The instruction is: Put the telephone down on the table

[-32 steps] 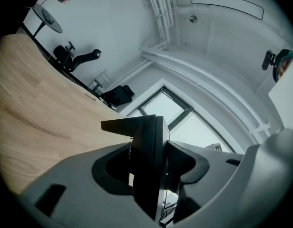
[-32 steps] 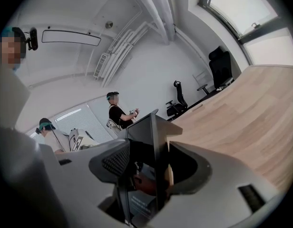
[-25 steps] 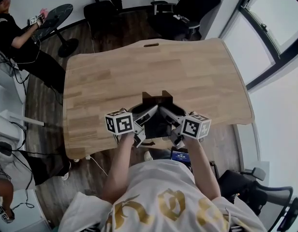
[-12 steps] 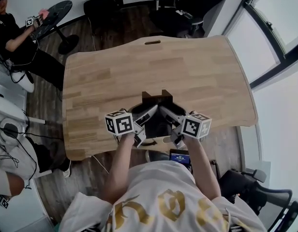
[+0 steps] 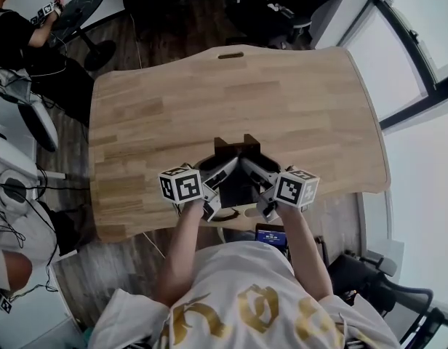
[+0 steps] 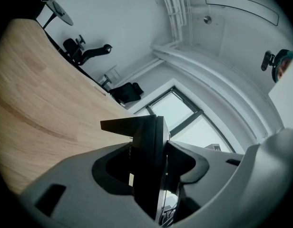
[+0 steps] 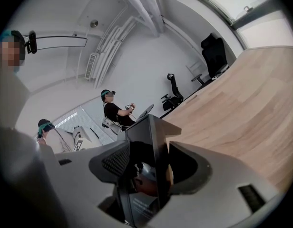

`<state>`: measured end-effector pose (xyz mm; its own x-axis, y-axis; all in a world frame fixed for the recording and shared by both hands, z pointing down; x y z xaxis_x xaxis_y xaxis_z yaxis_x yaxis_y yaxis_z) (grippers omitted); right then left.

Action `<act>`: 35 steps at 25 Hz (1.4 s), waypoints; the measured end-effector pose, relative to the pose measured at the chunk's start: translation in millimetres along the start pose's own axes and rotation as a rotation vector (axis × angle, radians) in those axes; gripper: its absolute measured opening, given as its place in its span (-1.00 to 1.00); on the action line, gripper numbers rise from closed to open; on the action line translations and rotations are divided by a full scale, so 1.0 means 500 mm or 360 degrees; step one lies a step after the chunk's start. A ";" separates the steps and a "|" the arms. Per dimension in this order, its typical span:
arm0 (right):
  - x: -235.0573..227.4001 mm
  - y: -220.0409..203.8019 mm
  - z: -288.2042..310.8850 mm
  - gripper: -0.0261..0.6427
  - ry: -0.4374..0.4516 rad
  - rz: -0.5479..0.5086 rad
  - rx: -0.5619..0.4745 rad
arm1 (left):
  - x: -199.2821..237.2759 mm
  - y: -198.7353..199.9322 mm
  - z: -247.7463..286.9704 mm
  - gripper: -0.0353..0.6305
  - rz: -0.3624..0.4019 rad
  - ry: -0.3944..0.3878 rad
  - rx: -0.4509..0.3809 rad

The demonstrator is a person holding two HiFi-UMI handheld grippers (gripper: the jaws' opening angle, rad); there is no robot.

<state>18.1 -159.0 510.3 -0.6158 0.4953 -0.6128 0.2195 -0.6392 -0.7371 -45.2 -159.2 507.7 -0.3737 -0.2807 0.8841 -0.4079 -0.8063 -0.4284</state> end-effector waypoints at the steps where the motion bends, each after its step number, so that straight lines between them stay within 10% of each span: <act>1: -0.005 -0.004 0.002 -0.21 -0.0002 0.0007 0.0006 | 0.006 -0.002 0.002 -0.26 -0.0006 0.0003 0.0003; 35: -0.190 -0.034 0.149 -0.21 -0.0065 0.0202 0.0235 | 0.210 0.050 0.115 -0.26 -0.0212 0.0091 0.0084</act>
<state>16.4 -238.7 602.3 -0.6211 0.3826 -0.6839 0.1858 -0.7759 -0.6029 -47.0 -238.9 600.4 -0.3668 -0.1408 0.9196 -0.4131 -0.8611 -0.2966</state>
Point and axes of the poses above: the fingertips, and each gripper's own axes: z forward along the fingers, x to its left, y out of its top, the point moved 1 cm from there along -z, backward along the fingers, and after that the axes turned 9 degrees about -z, right-handed, at the moved point
